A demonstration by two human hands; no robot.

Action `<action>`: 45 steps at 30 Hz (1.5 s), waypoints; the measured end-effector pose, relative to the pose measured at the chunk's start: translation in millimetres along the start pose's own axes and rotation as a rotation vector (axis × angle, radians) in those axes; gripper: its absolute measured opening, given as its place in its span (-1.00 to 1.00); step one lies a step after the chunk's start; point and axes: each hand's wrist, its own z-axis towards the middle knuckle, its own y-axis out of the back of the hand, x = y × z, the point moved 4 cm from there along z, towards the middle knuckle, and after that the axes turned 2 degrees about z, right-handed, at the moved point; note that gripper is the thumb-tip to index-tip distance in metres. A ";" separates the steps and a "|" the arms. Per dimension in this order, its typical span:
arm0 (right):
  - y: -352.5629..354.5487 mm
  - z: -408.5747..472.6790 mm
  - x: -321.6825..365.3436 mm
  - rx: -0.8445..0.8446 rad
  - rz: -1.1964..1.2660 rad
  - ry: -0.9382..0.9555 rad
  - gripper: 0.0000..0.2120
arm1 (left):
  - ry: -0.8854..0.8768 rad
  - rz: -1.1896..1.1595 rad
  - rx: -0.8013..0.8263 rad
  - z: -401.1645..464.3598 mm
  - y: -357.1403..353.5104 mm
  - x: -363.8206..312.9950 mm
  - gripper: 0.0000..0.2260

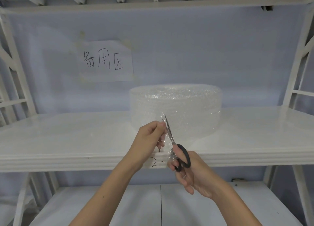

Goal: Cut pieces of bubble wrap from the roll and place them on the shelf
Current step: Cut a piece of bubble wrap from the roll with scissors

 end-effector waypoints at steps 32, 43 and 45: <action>2.7 1.6 23.7 0.000 -0.133 0.045 -0.52 | -0.017 -0.037 0.038 -8.4 -1.9 2.1 -0.70; -0.5 2.6 18.5 -0.024 -0.104 0.053 -0.57 | -0.025 0.014 -0.042 -2.7 13.0 -7.0 -0.60; -2.9 3.4 16.8 -0.017 -0.066 0.069 -0.57 | -0.052 0.036 -0.076 0.4 12.5 -10.2 -0.63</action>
